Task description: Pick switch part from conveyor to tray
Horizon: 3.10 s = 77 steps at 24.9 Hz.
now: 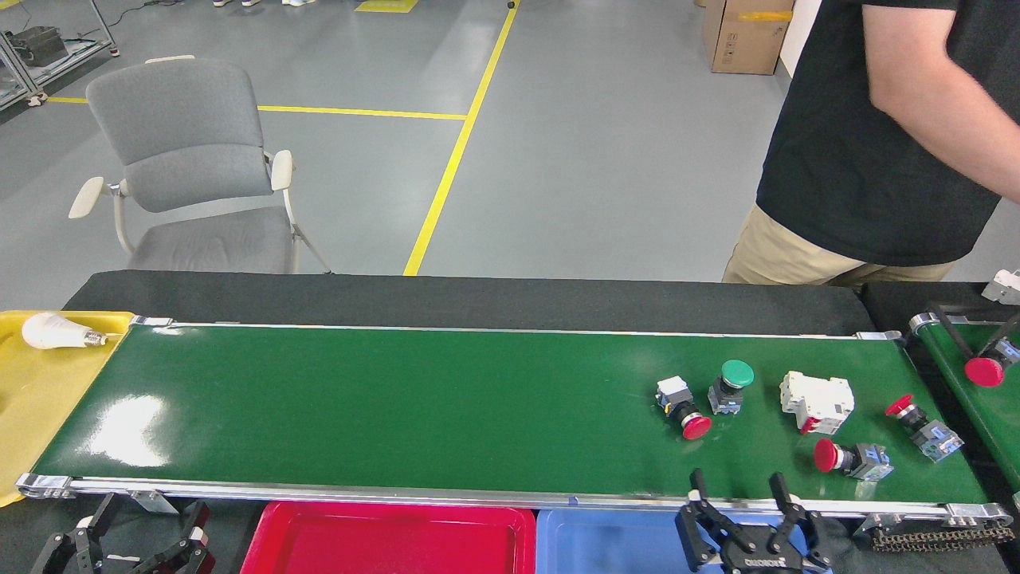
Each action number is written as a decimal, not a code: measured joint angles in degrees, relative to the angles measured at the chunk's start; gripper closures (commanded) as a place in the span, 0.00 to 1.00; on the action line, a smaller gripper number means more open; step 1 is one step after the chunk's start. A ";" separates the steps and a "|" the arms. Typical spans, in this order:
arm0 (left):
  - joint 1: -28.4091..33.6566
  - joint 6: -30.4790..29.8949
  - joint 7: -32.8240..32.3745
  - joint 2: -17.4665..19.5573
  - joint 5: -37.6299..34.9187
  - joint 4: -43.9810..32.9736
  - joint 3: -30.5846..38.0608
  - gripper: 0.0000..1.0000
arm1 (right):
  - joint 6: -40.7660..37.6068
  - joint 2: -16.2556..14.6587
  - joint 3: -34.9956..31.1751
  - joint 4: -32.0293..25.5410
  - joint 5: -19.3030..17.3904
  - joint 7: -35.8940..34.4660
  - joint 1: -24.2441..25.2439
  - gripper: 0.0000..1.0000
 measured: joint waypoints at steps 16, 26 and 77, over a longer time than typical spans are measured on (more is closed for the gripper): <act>-2.52 -0.07 0.01 -0.18 -0.16 1.47 -0.23 0.00 | 8.23 2.87 9.91 20.71 0.69 3.47 -18.15 0.78; -2.89 -0.12 0.20 -0.18 -0.17 1.66 -0.97 0.00 | 5.44 2.79 13.46 20.13 0.50 5.70 -18.60 0.98; -38.20 12.07 -7.44 -18.53 -15.75 34.55 -33.75 0.47 | -7.97 -0.37 11.85 13.71 0.31 3.81 -12.38 0.05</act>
